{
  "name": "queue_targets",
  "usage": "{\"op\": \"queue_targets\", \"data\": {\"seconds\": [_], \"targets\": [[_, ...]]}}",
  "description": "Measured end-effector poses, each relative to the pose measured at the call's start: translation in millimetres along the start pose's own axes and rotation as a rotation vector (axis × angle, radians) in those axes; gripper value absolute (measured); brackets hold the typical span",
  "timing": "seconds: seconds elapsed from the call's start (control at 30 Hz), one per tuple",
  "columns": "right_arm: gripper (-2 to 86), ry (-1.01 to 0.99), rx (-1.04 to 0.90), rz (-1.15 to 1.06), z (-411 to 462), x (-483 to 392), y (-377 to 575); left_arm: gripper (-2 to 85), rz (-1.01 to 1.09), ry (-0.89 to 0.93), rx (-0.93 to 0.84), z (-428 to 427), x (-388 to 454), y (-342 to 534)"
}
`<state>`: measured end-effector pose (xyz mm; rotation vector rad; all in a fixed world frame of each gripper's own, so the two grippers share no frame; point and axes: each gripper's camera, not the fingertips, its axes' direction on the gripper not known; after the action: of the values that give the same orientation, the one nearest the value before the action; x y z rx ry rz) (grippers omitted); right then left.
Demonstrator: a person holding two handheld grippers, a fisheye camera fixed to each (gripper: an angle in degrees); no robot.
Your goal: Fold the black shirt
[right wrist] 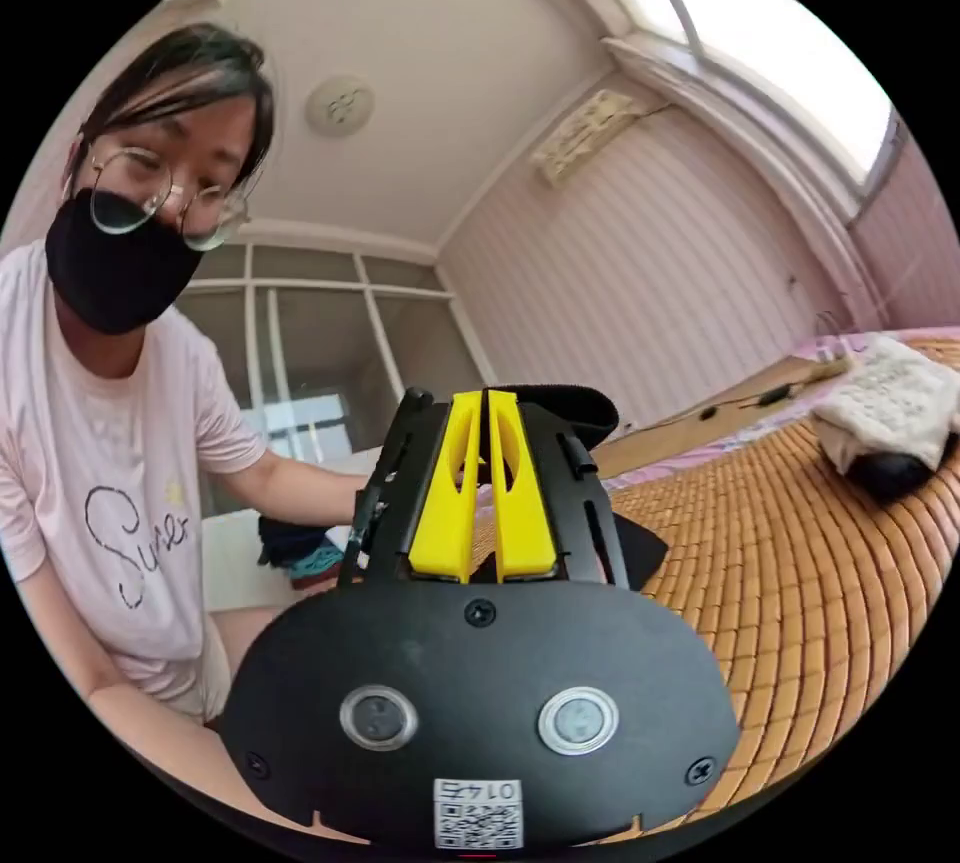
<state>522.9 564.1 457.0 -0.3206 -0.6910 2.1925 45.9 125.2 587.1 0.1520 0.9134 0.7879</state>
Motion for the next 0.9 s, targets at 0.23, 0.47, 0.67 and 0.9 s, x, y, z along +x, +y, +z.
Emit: {"op": "queue_targets", "data": {"seconds": [0.23,0.47,0.67,0.9], "targets": [[0.5,-0.590,-0.883,-0.189,220.3,-123.5,118.3,3.8,-0.505,-0.203,-0.208,-103.9,-85.2,188.4],[0.3,-0.611,-1.232,-0.280,278.4,-183.9,225.8,5.4,-0.691,-0.061,-0.285,-129.3,-92.1,233.9],[0.2,-0.560,-1.231,-0.332,289.5,-202.0,243.9,10.9,-0.618,0.014,-0.433,-101.6,-63.5,216.7],[0.0,-0.560,-1.289,-0.320,308.3,-208.9,263.6,4.5,-0.325,-0.037,-0.531,-87.7,-25.2,199.8]]}}
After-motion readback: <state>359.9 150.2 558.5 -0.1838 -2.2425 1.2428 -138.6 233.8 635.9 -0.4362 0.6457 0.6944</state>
